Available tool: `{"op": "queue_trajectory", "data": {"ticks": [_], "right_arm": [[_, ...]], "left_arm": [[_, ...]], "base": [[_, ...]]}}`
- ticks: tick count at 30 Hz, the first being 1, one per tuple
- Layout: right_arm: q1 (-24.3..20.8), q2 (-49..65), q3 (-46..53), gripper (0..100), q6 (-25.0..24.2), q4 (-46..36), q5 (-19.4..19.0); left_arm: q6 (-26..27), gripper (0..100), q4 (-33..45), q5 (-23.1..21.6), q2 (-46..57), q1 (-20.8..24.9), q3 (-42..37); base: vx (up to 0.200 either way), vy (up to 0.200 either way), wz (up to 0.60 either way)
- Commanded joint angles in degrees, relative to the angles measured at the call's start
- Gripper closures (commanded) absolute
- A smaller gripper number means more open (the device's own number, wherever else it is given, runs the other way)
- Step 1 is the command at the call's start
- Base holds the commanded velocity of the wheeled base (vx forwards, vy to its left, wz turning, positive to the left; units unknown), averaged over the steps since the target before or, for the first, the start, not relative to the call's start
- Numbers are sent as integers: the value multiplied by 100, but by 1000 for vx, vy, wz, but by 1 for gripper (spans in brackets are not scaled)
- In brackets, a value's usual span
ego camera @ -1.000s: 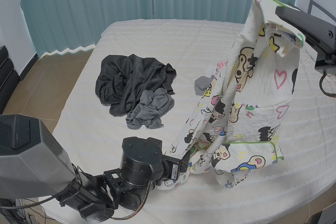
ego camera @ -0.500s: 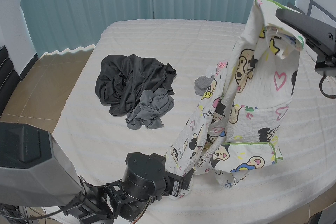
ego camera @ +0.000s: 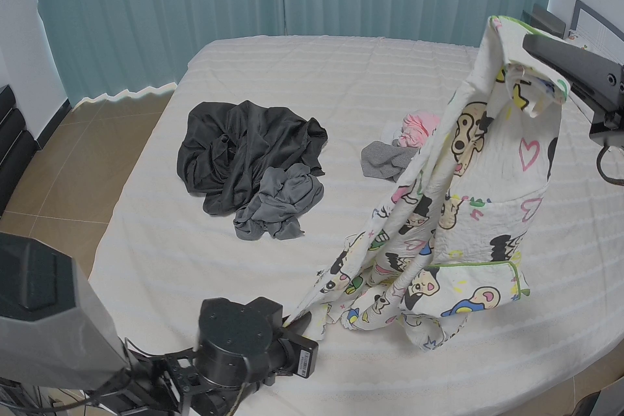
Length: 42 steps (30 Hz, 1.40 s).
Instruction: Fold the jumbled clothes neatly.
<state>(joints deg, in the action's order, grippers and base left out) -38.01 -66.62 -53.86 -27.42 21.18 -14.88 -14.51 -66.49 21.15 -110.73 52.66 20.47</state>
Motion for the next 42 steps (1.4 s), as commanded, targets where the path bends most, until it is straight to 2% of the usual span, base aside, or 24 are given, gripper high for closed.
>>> {"op": "queue_trajectory", "data": {"ticks": [1,7,8,9,11,16,18,19,25,31,42], "right_arm": [[901,202,411,100,-18,-17,-278],[1533,141,728,100,-18,-8,-366],[1621,123,815,100,-18,1,-366],[1621,123,815,100,-18,1,-366],[1744,18,851,100,-18,45,-366],[1815,9,323,100,-18,27,-331],[1806,26,235,100,-18,1,-331],[1797,44,-125,100,-9,-17,-322],[1692,193,-556,100,-9,-158,-340],[1481,422,-371,100,-1,-201,-340],[1314,642,-107,100,-1,-201,-480]], "left_arm": [[0,100,-57,3,1387,-432,-368],[299,100,4,21,2442,-1294,27],[563,100,-13,12,2574,-1601,159],[563,100,-13,12,2574,-1601,159],[1073,100,-49,-6,2793,-2023,520],[1512,100,4,3,3013,-2032,1399],[1600,100,13,12,3022,-2058,1504],[1881,100,110,38,3040,-2137,1882],[1952,100,681,3,3391,-2155,2515],[1996,100,1419,-6,3795,-2146,2321],[1996,100,1437,21,4147,-2155,1970]], "base": [[0,0,0],[0,0,0],[0,0,0],[0,0,0],[0,0,0],[0,0,0],[0,0,0],[0,0,0],[0,0,0],[0,0,0],[0,0,0]]}}
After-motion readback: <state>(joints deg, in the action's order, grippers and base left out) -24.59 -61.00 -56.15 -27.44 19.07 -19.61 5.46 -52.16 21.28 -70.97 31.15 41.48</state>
